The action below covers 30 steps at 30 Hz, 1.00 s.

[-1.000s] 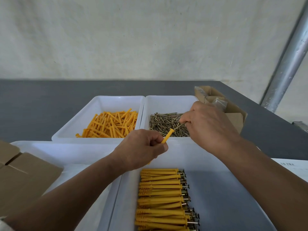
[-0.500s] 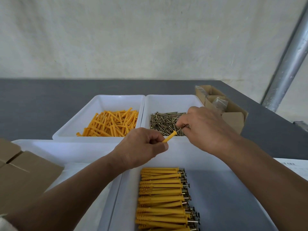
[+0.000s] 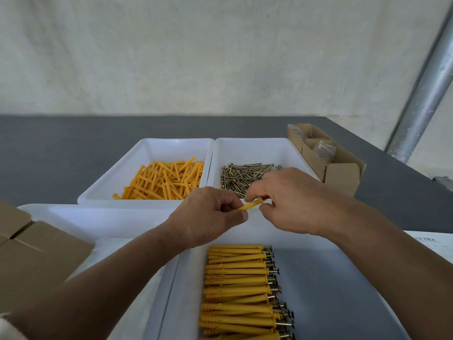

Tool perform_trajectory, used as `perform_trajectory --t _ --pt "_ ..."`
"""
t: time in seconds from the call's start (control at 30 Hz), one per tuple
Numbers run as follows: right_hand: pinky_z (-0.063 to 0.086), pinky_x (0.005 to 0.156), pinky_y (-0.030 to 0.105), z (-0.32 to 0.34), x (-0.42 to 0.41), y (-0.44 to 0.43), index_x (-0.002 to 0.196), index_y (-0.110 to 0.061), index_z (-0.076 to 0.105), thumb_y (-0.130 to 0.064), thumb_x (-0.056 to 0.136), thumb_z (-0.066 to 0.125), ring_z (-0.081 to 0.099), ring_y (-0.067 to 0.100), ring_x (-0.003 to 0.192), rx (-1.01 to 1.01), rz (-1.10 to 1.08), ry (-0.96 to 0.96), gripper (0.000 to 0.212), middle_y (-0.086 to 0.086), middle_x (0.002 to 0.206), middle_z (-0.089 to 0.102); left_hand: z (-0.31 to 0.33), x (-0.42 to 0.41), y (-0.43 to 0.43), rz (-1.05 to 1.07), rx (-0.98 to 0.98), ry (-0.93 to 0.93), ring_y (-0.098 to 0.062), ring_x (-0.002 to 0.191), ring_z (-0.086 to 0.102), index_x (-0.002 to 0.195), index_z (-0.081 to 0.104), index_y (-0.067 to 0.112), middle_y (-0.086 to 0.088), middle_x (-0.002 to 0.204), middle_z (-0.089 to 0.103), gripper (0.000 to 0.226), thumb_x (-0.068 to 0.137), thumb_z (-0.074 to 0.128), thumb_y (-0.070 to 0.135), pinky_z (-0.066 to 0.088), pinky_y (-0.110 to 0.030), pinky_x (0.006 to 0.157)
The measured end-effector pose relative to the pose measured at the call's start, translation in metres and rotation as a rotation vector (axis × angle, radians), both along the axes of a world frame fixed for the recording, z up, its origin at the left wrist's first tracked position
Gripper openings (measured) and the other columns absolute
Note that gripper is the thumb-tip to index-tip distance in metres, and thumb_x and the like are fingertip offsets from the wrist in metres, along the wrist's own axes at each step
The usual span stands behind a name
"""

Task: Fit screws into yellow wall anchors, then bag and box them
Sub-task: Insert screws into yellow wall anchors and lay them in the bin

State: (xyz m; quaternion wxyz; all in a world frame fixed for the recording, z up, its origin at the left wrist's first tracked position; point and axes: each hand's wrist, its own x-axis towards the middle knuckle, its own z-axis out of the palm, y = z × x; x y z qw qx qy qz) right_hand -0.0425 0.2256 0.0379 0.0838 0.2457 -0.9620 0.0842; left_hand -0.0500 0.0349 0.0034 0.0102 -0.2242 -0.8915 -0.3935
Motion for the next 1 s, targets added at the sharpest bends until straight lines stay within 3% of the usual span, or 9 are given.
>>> perform_trajectory --t 0.17,0.3,0.4,0.6,0.7,0.87,1.0 --pt "0.041 0.059 0.022 0.003 0.003 -0.003 0.097 -0.034 0.068 -0.034 0.093 0.059 0.055 0.004 0.074 0.034 0.008 -0.068 0.009 -0.010 0.083 0.065 -0.001 0.000 0.000 -0.007 0.012 -0.011 -0.004 0.058 0.054 0.078 0.072 0.024 0.013 0.056 0.058 0.011 0.088 0.068 0.028 0.052 -0.031 0.061" --pt "0.041 0.059 0.020 0.003 0.007 -0.003 0.092 -0.031 0.069 -0.030 0.093 0.060 0.058 0.004 0.073 0.073 -0.029 -0.181 0.009 -0.013 0.079 0.061 -0.001 -0.001 -0.003 0.039 0.153 -0.030 -0.007 0.065 0.063 0.085 0.074 0.022 0.001 0.071 0.069 0.009 0.088 0.068 0.027 0.056 -0.027 0.066" --pt "0.047 0.068 0.024 0.002 0.009 -0.005 0.096 -0.028 0.072 -0.027 0.093 0.060 0.060 0.007 0.078 0.127 -0.044 -0.239 0.012 -0.012 0.084 0.065 0.000 -0.001 -0.003 0.062 0.182 -0.021 -0.010 0.070 0.065 0.085 0.074 0.025 0.005 0.072 0.069 0.007 0.086 0.068 0.030 0.057 -0.027 0.068" --pt "0.056 0.078 0.037 -0.006 0.014 -0.016 0.098 -0.017 0.073 -0.020 0.093 0.056 0.064 0.020 0.085 0.281 -0.042 -0.259 0.017 0.003 0.092 0.067 0.002 0.001 -0.002 0.071 0.225 -0.027 -0.022 0.079 0.067 0.088 0.074 0.022 0.000 0.076 0.070 0.007 0.085 0.069 0.025 0.058 -0.044 0.077" --pt "0.054 0.075 0.034 -0.013 0.014 -0.021 0.098 -0.013 0.069 -0.015 0.093 0.053 0.062 0.022 0.085 0.353 -0.030 -0.242 0.017 0.006 0.091 0.063 0.003 0.002 -0.002 0.073 0.243 -0.028 -0.020 0.078 0.067 0.088 0.075 0.020 0.001 0.075 0.071 0.008 0.085 0.068 0.024 0.059 -0.043 0.077" --pt "0.053 0.085 0.035 -0.023 0.013 -0.026 0.105 -0.014 0.064 -0.015 0.094 0.055 0.061 0.023 0.097 0.371 -0.019 -0.254 0.015 0.004 0.095 0.053 0.001 0.000 -0.003 0.077 0.236 -0.024 -0.015 0.075 0.067 0.088 0.075 0.022 0.004 0.074 0.071 0.007 0.086 0.069 0.023 0.060 -0.038 0.075" --pt "0.052 0.087 0.033 -0.025 0.011 -0.025 0.112 -0.017 0.065 -0.016 0.094 0.056 0.060 0.021 0.102 0.381 -0.011 -0.248 0.021 0.005 0.111 0.061 0.002 0.000 -0.004 0.077 0.243 -0.012 -0.014 0.073 0.067 0.088 0.075 0.022 0.005 0.074 0.071 0.008 0.086 0.068 0.024 0.060 -0.035 0.073"
